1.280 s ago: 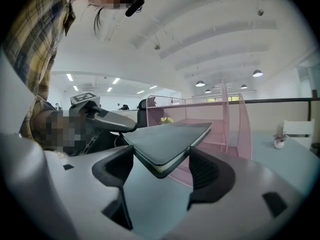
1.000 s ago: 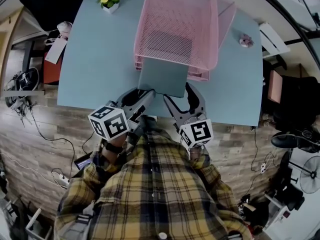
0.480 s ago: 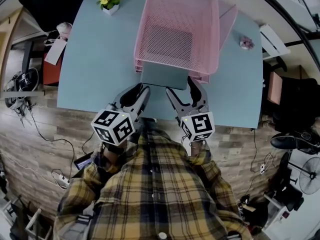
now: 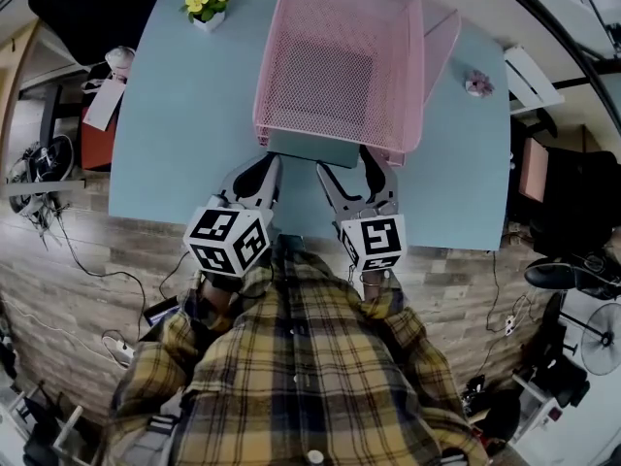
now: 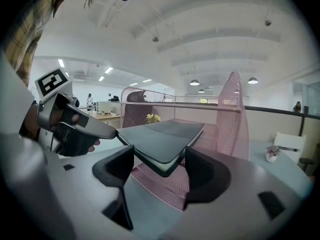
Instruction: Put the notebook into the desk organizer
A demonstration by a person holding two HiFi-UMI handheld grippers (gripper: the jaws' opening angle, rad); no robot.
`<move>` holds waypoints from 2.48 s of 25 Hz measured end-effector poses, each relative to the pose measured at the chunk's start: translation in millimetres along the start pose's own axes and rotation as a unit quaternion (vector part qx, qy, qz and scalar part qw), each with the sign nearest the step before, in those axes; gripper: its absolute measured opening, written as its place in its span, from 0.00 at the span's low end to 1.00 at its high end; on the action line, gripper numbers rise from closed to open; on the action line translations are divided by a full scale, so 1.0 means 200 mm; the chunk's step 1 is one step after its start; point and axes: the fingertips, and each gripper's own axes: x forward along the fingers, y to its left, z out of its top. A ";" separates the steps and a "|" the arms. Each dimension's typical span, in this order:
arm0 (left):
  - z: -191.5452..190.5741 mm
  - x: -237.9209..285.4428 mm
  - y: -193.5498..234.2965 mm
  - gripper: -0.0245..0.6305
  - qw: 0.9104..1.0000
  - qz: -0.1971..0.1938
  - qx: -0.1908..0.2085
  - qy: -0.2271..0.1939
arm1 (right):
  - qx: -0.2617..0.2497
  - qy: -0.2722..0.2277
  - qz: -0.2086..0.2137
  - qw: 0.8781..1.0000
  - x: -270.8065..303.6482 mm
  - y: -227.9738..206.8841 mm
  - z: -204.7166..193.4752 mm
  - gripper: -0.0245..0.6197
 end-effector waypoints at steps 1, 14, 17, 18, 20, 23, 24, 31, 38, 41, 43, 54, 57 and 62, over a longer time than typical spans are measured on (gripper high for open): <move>0.00 0.01 0.00 0.01 1.000 0.000 0.003 0.001 | 0.000 0.001 -0.003 1.000 0.01 -0.01 0.00 0.54; 0.03 0.11 -0.01 0.01 1.000 -0.008 0.011 0.010 | 0.002 0.022 -0.025 0.999 0.06 -0.07 0.01 0.52; 0.03 0.13 -0.01 0.01 1.000 -0.008 0.013 0.012 | 0.007 0.022 -0.028 0.999 0.07 -0.08 0.01 0.52; 0.03 0.13 0.00 0.01 1.000 -0.008 0.013 0.012 | 0.006 0.023 -0.030 0.999 0.07 -0.08 0.01 0.52; 0.03 0.14 -0.01 0.01 1.000 -0.007 0.013 0.012 | 0.004 0.025 -0.034 0.999 0.07 -0.09 0.01 0.52; 0.04 0.16 -0.01 0.01 1.000 -0.007 0.014 0.012 | 0.004 0.027 -0.038 0.999 0.07 -0.10 0.01 0.51; 0.04 0.16 -0.01 0.01 1.000 -0.006 0.015 0.012 | 0.005 0.027 -0.038 0.999 0.07 -0.10 0.01 0.51; 0.04 0.15 0.00 0.01 1.000 -0.004 0.016 0.010 | 0.007 0.024 -0.037 0.999 0.08 -0.10 0.01 0.51; 0.03 0.12 -0.01 0.01 1.000 0.001 0.021 0.009 | 0.025 0.017 -0.025 0.999 0.04 -0.08 0.01 0.51; 0.04 0.09 -0.01 0.02 1.000 0.004 0.028 0.006 | 0.027 0.012 -0.019 0.999 0.01 -0.06 0.03 0.51; 0.05 0.06 -0.02 0.02 0.999 0.004 0.034 0.001 | 0.031 0.007 -0.015 0.999 -0.02 -0.04 0.04 0.51; 0.07 -0.14 -0.18 0.07 0.995 0.001 0.100 -0.027 | 0.070 -0.018 0.008 0.997 -0.25 0.02 0.13 0.51; 0.06 -0.21 -0.22 0.08 0.992 0.001 0.125 -0.034 | 0.083 -0.020 0.017 0.996 -0.32 0.04 0.14 0.51; 0.03 -0.30 -0.27 0.10 0.987 0.002 0.155 -0.037 | 0.096 -0.024 0.032 0.995 -0.44 0.08 0.14 0.48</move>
